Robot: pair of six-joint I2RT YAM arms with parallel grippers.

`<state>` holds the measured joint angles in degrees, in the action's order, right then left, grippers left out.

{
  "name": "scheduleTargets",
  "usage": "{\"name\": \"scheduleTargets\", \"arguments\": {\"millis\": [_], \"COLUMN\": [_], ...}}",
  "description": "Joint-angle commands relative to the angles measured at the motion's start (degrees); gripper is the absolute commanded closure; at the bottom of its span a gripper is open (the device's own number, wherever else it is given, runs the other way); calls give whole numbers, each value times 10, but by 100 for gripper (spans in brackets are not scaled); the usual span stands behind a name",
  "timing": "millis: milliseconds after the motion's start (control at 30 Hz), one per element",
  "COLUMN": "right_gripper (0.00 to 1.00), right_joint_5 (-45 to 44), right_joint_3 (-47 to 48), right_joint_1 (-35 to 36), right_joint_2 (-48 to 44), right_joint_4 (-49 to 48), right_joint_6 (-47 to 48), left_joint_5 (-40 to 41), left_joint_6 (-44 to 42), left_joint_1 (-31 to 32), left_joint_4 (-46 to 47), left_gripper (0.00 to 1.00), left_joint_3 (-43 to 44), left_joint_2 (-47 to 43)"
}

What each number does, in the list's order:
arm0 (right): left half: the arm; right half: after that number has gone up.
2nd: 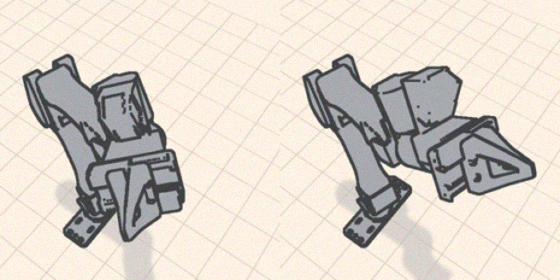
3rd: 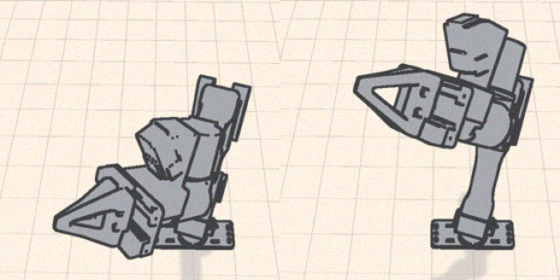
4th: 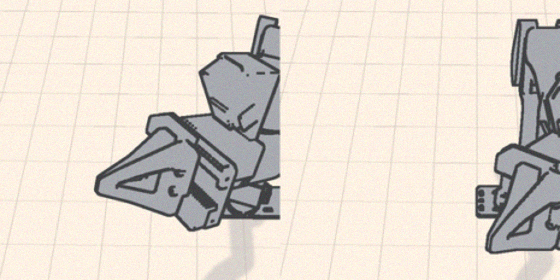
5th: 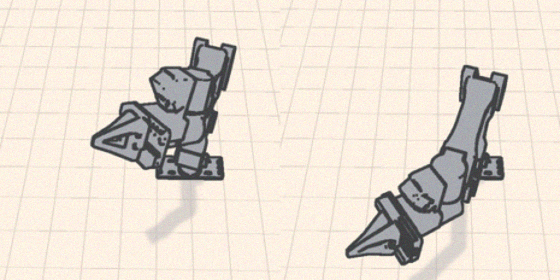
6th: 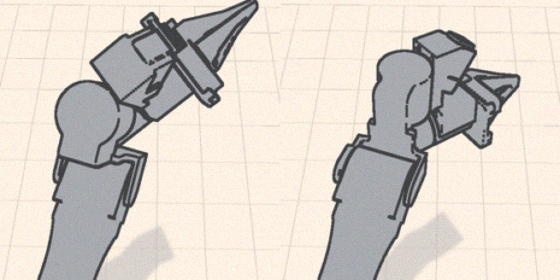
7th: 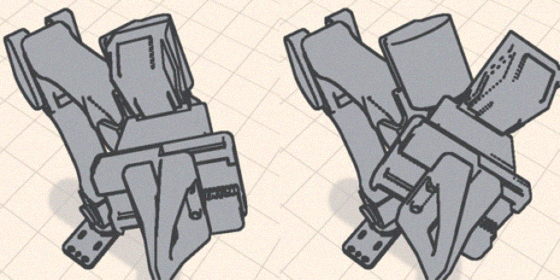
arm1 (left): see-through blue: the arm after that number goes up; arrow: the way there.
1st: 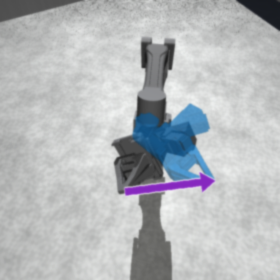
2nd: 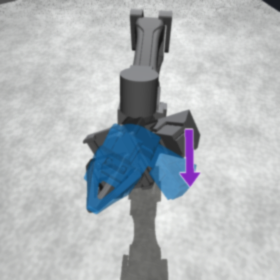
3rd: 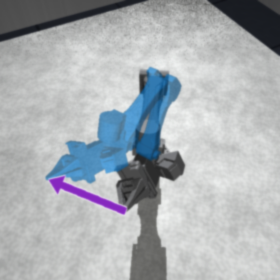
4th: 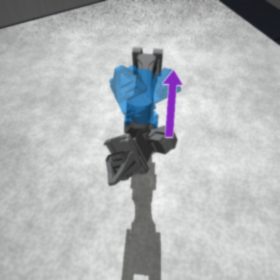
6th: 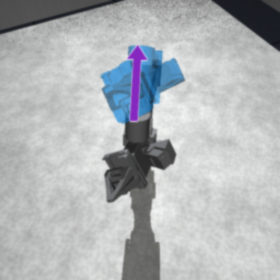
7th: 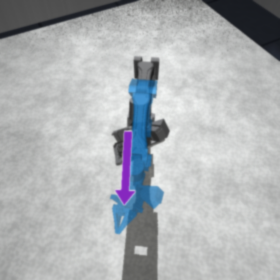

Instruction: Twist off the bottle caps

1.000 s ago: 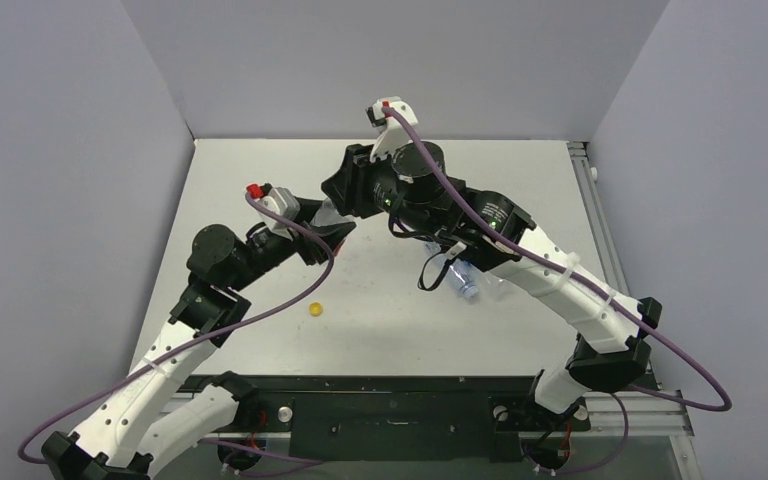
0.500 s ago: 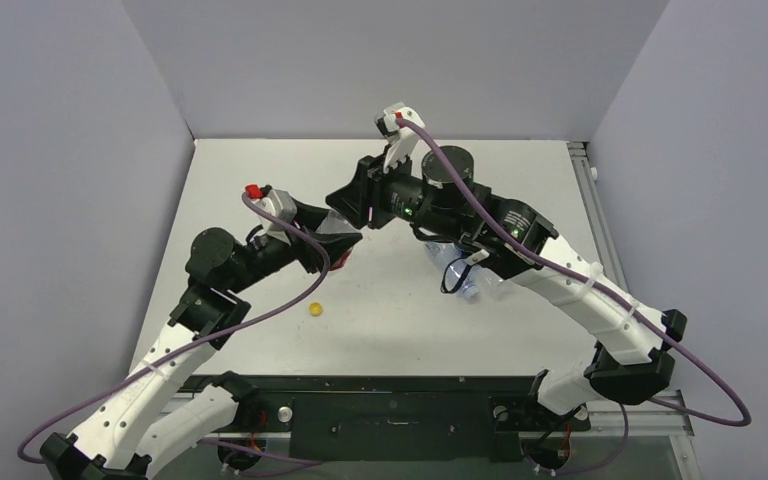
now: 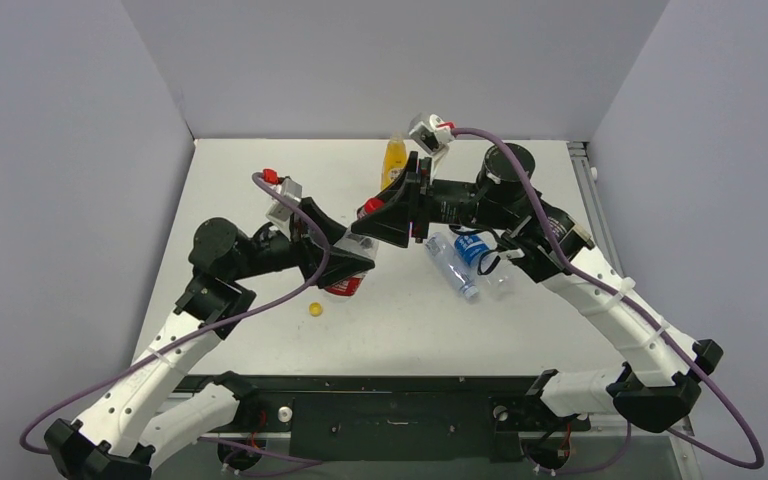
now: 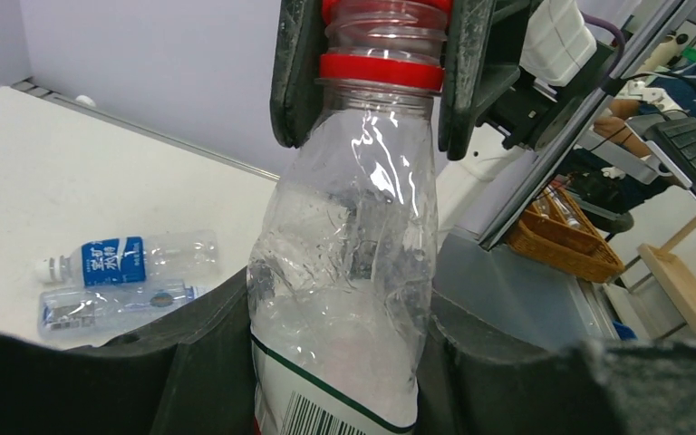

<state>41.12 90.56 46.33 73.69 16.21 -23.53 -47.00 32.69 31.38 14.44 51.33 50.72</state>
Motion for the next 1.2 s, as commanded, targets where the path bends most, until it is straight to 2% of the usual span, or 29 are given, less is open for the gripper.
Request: {"name": "scheduleTargets", "arguments": {"millis": [0,67,133,200,267,400,500,633,767,933,1000,1100,1133,1167], "right_gripper": [99,97,81,36,23,20,19,18,21,43,55,79,83,92], "right_joint_5": [49,30,-11,-75,-135,-272,-362,-376,-357,-331,-327,-326,-327,-330], "right_joint_3": [28,28,38,53,70,101,140,187,179,176,180,180,179,178], "right_joint_1": [-31,-32,-31,-27,-15,28,58,71,79,88,93,94,94,94], "right_joint_2": [-63,-64,-58,-46,-33,-12,12,53,68,95,105,114,116,117], "right_joint_4": [-108,-88,-51,-6,33,81,104,158,160,163,170,177,177,178], "right_joint_6": [4,12,18,20,22,18,-1,-9,-13,-21,-23,-25,-25,-25], "left_joint_5": [-71,-67,-51,3,58,139,169,185,189,191,194,197,197,198], "left_joint_6": [17,0,-30,-65,-99,-164,-196,-211,-214,-218,-218,-218,-219,-219], "left_joint_1": [-11,-11,-11,-11,-11,-11,-11,-11,-11,-11,-11,-11,-11,-11], "left_joint_4": [-9,-11,-20,-29,-34,-30,-21,-17,-13,-11,-10,-10,-9,-10], "left_gripper": [82,83,83,84,85,85,85,85,85,84,82,81,80,75], "left_joint_3": [6,5,4,4,3,-3,-10,-14,-16,-20,-20,-22,-22,-24], "left_joint_2": [10,12,11,7,0,-8,-14,-20,-26,-27,-27,-26,-26,-26]}}
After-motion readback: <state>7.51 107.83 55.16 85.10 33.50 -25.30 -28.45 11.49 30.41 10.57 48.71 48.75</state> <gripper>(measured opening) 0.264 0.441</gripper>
